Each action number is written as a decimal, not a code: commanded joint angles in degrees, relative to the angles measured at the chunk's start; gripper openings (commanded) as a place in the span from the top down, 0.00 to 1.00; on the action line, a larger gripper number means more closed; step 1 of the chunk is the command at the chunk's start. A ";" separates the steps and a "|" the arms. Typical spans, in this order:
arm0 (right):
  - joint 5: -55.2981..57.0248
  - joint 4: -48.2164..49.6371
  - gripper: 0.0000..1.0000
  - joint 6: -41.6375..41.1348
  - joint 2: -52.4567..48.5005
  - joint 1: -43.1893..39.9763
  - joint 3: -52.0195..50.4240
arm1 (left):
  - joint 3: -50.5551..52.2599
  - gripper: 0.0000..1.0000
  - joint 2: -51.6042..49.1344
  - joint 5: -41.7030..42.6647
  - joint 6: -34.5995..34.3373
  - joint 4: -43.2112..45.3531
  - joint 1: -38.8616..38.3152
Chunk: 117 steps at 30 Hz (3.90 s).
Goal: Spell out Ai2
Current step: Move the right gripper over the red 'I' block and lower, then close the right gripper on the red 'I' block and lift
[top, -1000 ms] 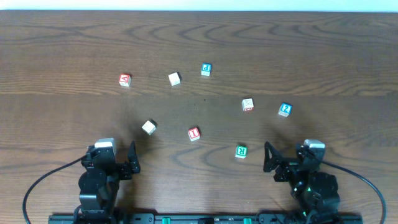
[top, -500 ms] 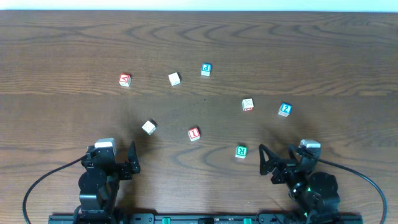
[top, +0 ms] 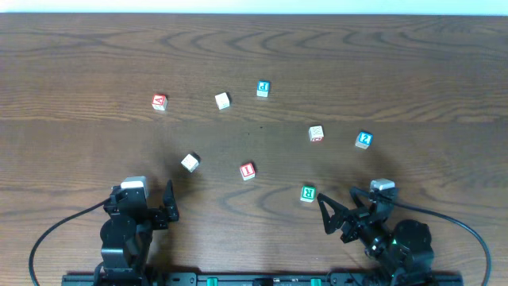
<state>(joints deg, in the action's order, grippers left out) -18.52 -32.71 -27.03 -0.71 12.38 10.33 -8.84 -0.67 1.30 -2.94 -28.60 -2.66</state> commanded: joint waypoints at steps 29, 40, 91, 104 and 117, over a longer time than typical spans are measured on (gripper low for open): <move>-11.34 20.11 0.01 3.39 -57.90 6.95 26.84 | 0.92 0.05 0.44 0.17 0.20 0.09 0.28; 7.19 13.00 0.01 8.66 -80.50 21.92 46.62 | 0.92 0.05 0.46 0.17 0.20 0.09 0.28; 22.05 6.08 0.13 17.86 -107.27 36.70 53.75 | 0.92 0.05 0.44 0.17 0.22 0.11 0.28; 22.84 8.46 0.28 16.09 -107.65 36.70 53.86 | 0.92 0.05 0.44 0.17 0.22 0.09 0.28; 22.86 7.98 0.46 16.11 -107.65 36.68 53.86 | 0.92 0.05 0.44 0.17 0.20 0.09 0.28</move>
<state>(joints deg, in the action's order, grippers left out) 3.68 -24.64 -10.50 -107.98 48.56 63.05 -8.82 -0.58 1.30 -2.94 -28.49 -2.66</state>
